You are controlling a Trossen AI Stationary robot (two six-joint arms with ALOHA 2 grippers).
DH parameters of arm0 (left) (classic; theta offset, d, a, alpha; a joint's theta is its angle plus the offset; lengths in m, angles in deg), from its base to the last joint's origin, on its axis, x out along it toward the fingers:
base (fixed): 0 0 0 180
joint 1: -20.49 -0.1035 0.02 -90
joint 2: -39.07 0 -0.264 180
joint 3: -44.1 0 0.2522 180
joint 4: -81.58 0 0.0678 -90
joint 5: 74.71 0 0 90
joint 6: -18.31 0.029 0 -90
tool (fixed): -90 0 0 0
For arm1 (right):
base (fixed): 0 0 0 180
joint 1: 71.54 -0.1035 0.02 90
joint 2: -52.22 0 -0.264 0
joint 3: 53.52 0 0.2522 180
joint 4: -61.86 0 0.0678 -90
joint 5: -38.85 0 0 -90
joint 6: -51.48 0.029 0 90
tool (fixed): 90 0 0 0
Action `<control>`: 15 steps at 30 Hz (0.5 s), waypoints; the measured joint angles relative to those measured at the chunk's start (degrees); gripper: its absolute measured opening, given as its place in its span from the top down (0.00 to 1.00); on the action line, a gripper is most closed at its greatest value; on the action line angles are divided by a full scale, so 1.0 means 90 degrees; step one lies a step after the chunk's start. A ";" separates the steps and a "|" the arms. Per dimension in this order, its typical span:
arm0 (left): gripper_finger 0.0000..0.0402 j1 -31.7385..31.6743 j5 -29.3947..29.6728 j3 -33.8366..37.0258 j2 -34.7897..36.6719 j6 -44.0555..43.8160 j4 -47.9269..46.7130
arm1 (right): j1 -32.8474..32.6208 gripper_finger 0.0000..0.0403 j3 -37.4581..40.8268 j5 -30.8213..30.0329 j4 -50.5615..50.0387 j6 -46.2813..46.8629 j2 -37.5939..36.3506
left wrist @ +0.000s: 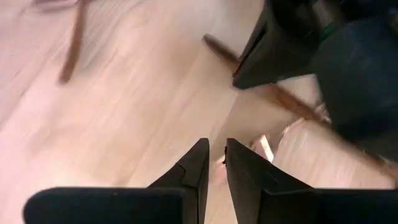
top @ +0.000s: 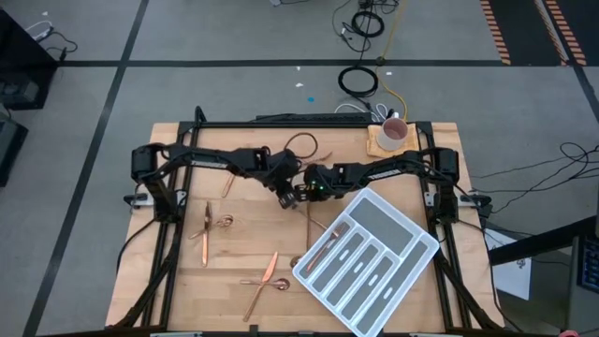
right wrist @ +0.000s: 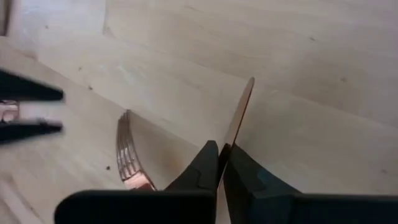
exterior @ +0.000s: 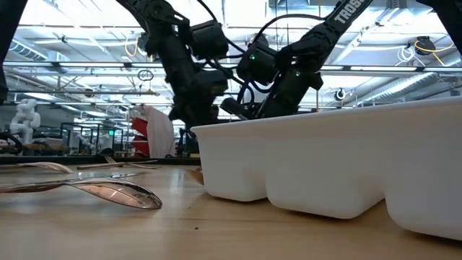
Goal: Sort silverware
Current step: Put the gold knife into the silverware tray
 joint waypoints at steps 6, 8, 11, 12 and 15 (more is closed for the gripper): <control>0.85 -0.0321 0.0165 0.0000 0.0560 0.0442 -0.0830 | 0.0022 1.00 0.0002 0.0004 0.0349 -0.0013 0.0000; 0.85 -0.0426 0.0317 0.0000 0.0716 0.0515 -0.1139 | 0.0034 1.00 0.0002 -0.0036 0.0436 -0.0003 -0.0011; 0.85 -0.0580 0.0368 0.0000 0.0946 0.0679 -0.1521 | 0.0078 1.00 -0.0019 -0.0058 0.0403 -0.0033 -0.0102; 0.85 -0.0618 0.0382 0.0000 0.1015 0.0709 -0.1568 | 0.0093 1.00 -0.0042 -0.0082 0.0356 -0.0077 -0.0158; 0.85 -0.0687 0.0530 0.0000 0.1186 0.0784 -0.1558 | 0.0143 1.00 -0.0170 -0.0221 0.0364 -0.0237 -0.0342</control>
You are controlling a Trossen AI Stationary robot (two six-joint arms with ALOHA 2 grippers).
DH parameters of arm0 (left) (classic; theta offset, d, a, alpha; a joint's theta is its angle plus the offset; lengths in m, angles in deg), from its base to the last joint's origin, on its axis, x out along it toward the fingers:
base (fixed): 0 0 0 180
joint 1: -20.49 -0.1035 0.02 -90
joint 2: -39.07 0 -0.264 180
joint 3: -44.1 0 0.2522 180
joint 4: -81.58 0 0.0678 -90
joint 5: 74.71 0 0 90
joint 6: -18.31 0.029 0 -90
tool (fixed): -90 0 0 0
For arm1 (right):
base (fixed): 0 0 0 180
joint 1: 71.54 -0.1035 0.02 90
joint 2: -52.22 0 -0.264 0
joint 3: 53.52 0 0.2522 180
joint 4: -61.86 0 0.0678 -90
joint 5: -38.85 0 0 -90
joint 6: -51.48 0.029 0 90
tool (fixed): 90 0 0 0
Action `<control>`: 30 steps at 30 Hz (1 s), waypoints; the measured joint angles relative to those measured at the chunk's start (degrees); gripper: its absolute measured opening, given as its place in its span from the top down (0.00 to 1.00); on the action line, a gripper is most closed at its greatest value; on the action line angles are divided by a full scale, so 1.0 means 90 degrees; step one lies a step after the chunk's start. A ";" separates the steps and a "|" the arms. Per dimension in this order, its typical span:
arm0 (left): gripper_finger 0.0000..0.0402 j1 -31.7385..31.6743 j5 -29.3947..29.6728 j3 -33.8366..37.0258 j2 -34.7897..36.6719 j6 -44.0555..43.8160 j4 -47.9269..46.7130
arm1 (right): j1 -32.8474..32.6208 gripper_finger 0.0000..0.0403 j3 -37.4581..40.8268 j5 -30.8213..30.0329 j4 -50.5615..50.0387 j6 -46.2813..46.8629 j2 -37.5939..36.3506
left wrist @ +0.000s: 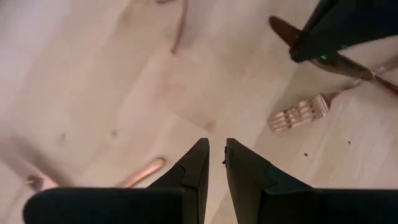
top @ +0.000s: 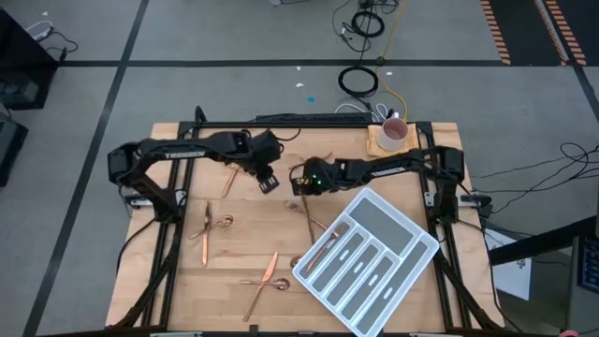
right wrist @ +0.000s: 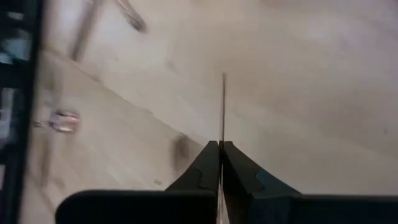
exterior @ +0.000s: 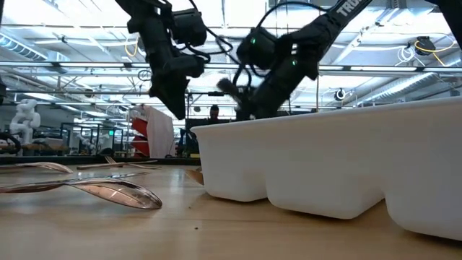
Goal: Sort silverware
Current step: Put the gold knife into the silverware tray
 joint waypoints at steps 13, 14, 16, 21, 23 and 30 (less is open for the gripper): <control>0.85 -0.0009 0.0317 0.0004 0.0073 0.0045 0.0010 | 0.0220 1.00 -0.0114 -0.1116 -0.0292 -0.0245 -0.1217; 0.85 -0.0005 0.0339 0.0005 0.0073 0.0085 0.0006 | 0.0190 1.00 -0.0114 -0.1256 -0.0416 -0.0242 -0.1340; 0.85 -0.0004 0.0352 0.0005 0.0073 0.0170 0.0000 | 0.0081 1.00 -0.0114 -0.1509 -0.0759 -0.0242 -0.1619; 0.85 -0.0004 0.0383 0.0005 0.0073 0.0213 0.0027 | -0.0388 1.00 -0.0114 -0.2163 -0.1572 -0.0124 -0.2301; 0.85 -0.0004 0.0383 0.0007 0.0073 0.0215 0.0047 | -0.0624 1.00 -0.0114 -0.2427 -0.1855 0.0000 -0.2547; 0.85 -0.0004 0.0385 0.0007 0.0073 0.0231 0.0109 | -0.1889 1.00 -0.0114 -0.3223 -0.2354 0.0822 -0.3304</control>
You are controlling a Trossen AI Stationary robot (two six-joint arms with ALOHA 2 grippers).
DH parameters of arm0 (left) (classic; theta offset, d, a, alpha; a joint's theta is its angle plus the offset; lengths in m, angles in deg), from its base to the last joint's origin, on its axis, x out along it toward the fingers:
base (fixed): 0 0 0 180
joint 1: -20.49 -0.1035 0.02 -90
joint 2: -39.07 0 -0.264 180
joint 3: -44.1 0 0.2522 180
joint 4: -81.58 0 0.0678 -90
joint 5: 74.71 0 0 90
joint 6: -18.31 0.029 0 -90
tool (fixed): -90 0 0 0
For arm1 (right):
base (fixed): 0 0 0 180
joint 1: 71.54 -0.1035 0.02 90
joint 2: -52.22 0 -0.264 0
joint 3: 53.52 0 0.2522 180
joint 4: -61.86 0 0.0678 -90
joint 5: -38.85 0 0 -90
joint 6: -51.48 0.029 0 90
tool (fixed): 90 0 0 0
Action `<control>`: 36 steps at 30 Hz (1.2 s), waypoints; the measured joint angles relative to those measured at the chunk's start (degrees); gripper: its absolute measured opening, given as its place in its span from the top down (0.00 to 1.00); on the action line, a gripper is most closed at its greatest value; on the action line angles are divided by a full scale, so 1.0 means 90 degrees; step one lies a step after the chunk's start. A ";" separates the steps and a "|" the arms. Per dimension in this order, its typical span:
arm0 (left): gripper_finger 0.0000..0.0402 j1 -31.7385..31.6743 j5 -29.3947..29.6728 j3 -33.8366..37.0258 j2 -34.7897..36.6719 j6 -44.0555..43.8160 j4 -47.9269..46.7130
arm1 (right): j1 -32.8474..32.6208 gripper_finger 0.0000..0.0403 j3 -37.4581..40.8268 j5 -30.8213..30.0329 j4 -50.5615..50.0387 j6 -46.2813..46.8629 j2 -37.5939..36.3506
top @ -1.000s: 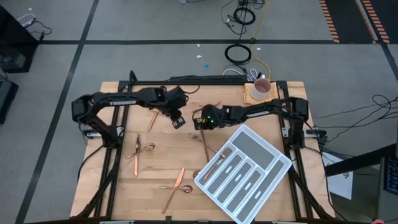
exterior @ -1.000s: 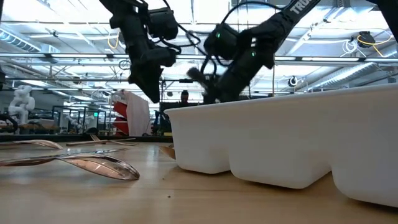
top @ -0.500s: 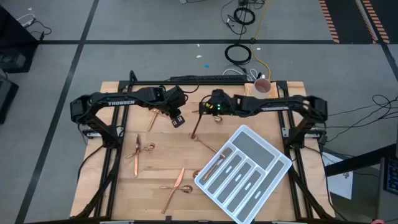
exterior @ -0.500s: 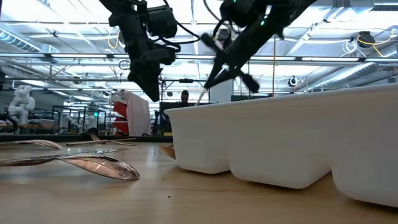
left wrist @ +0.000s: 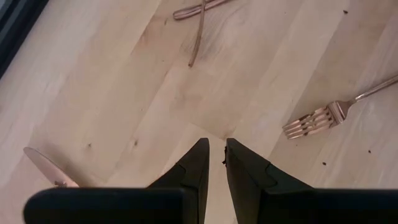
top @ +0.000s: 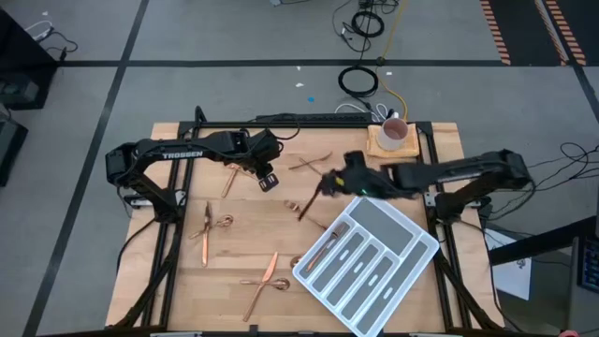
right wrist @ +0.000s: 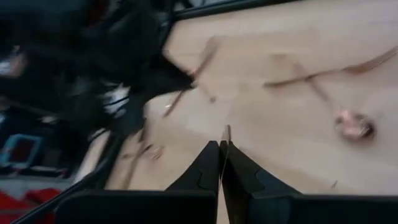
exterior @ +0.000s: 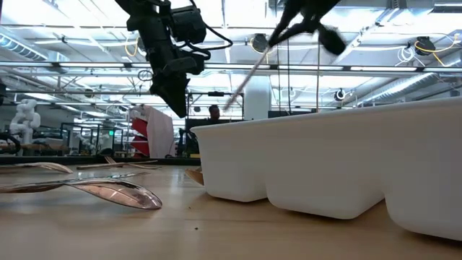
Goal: Sort silverware
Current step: Put the gold knife into the silverware tray
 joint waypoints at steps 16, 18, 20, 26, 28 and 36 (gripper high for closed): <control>0.85 0.0000 -0.0003 0.0002 -0.0002 0.0045 -0.0022 | -0.3813 1.00 0.0000 -0.2202 -0.2791 0.4954 -0.0241; 0.85 0.0000 -0.0003 0.0002 -0.0002 0.0045 -0.0015 | -0.3963 1.00 0.0000 -0.2259 -0.2904 0.5330 -0.0092; 0.85 0.0000 -0.0004 0.0002 -0.0002 0.0044 -0.0012 | -0.4058 1.00 0.0000 -0.2237 -0.2940 0.5525 0.0119; 0.85 0.0000 -0.0004 0.0002 -0.0002 0.0042 -0.0007 | -0.4462 1.00 0.0002 -0.2042 -0.2704 0.5928 0.0635; 0.85 0.0000 -0.0004 0.0002 -0.0002 0.0042 -0.0002 | -0.4505 1.00 0.0002 -0.2041 -0.2655 0.5959 0.0742; 0.85 0.0000 -0.0004 0.0002 -0.0005 -0.0065 0.0010 | -0.4498 1.00 0.0002 -0.2060 -0.2691 0.5947 0.0790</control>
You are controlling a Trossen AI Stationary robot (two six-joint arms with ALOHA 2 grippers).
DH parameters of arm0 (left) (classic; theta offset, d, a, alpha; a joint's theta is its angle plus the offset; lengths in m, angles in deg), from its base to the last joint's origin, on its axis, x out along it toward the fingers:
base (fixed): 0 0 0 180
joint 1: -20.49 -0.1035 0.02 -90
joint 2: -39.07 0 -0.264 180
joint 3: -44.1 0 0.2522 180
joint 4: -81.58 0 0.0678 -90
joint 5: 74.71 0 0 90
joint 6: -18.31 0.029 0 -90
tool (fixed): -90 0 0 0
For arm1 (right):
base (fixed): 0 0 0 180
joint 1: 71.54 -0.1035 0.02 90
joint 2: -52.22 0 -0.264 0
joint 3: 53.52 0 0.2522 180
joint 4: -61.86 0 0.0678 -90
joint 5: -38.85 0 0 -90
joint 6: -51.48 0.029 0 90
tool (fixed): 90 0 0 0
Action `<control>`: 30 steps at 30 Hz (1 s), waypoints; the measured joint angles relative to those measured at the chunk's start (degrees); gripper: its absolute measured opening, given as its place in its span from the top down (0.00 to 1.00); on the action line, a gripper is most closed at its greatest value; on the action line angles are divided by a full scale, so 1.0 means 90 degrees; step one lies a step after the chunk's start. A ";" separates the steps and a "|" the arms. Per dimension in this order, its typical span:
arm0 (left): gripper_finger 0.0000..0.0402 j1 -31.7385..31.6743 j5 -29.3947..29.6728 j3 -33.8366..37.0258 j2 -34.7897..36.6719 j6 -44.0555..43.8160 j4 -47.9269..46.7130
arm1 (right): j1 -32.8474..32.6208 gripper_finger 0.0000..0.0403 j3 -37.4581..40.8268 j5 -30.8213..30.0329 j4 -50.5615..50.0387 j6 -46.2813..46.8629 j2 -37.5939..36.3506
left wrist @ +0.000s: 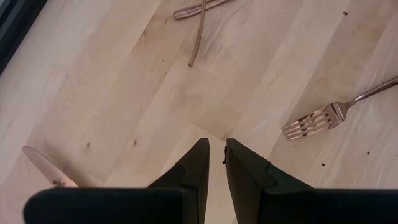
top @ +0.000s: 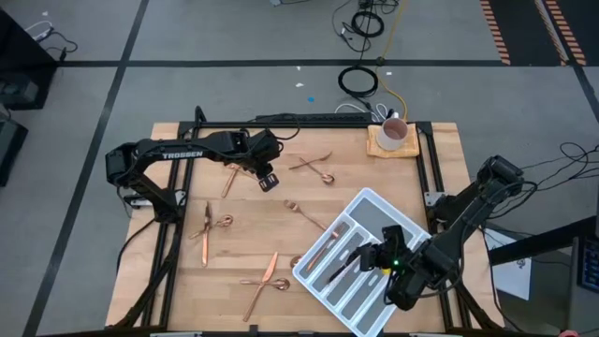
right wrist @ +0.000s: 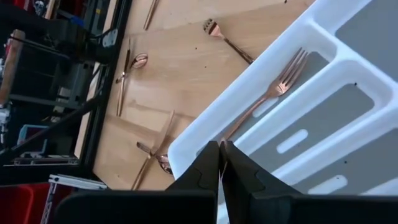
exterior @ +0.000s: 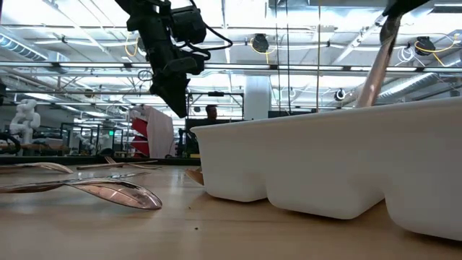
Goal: Sort silverware
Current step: Put the gold knife into the silverware tray
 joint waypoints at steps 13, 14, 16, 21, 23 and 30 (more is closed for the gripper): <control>0.85 0.0000 0.0088 0.0000 -0.0002 0.0002 0.0041 | 0.0279 1.00 0.0002 0.0145 -0.0189 -0.0070 0.0213; 0.85 0.0000 0.0092 0.0000 -0.0002 0.0002 0.0043 | 0.0287 1.00 0.0005 0.0202 -0.0096 -0.0070 0.0253; 0.85 0.0000 0.0095 0.0000 -0.0002 0.0002 0.0045 | 0.0287 1.00 0.0009 0.0264 0.0085 -0.0073 0.0365; 0.85 0.0000 0.0114 0.0000 -0.0002 0.0002 0.0145 | 0.0299 1.00 0.0121 0.0307 0.0556 -0.0070 0.0592; 0.85 0.0000 0.0114 0.0000 -0.0002 0.0002 0.0204 | 0.0347 1.00 0.0237 0.0323 0.0837 -0.0070 0.0678; 0.85 0.0000 0.0114 0.0000 -0.0002 0.0002 0.0213 | 0.0535 0.99 0.0338 0.0826 0.0751 -0.0197 0.0882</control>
